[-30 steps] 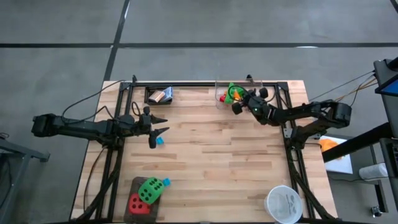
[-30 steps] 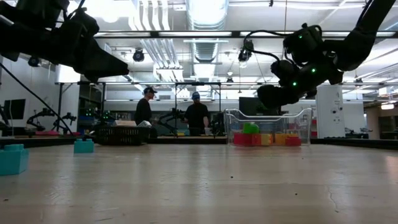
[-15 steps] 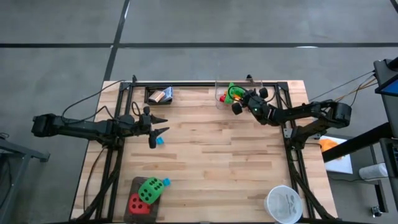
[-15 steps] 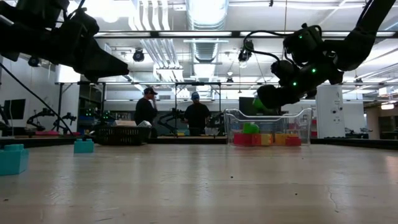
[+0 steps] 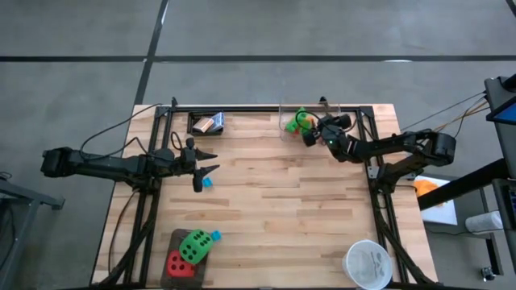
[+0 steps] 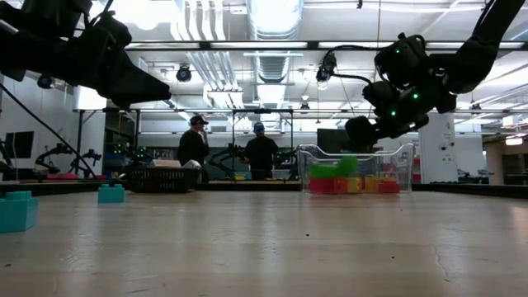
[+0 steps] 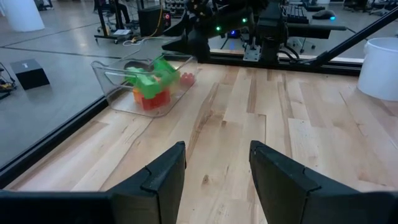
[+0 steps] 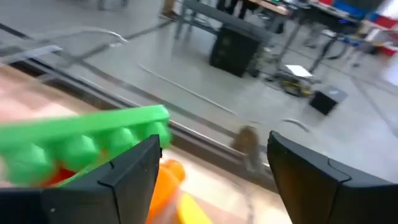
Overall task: Pick & Place Toys
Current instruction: Put the green game piece into the transparent bin, then put the top blue game piece into the transparent bin
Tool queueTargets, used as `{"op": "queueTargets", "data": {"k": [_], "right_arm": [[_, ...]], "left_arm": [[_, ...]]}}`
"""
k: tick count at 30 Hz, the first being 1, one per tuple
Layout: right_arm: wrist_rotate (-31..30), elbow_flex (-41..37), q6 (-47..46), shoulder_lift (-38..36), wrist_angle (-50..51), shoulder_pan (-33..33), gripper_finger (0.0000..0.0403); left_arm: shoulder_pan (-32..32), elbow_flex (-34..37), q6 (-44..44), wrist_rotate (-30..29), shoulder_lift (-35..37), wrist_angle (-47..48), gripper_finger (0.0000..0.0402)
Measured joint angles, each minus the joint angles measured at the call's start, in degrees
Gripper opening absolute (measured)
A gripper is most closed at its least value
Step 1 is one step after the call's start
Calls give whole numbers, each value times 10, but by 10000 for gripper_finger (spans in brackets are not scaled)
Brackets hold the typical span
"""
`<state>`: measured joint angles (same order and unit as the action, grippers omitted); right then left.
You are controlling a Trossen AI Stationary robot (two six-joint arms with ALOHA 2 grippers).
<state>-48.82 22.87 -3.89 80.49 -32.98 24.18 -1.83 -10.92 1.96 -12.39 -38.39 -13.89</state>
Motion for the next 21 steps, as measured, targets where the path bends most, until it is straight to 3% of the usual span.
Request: {"op": "queueTargets", "data": {"k": [9, 11, 13, 18, 21], "right_arm": [[-10, 9, -1, -24, 37, -6, 290], [14, 10, -4, -34, 37, -11, 290], [89, 11, -8, -45, 37, -15, 290], [386, 13, -56, -69, 8, -25, 290], [468, 13, -76, -68, -20, -56, 290]], "left_arm": [[0, 0, 0, 0, 0, 0, 177], [0, 0, 0, 0, 0, 1, 177], [0, 0, 4, 0, 0, 1, 178], [0, -5, 52, 7, 0, 14, 177], [0, -34, 85, 22, 0, 92, 177]]}}
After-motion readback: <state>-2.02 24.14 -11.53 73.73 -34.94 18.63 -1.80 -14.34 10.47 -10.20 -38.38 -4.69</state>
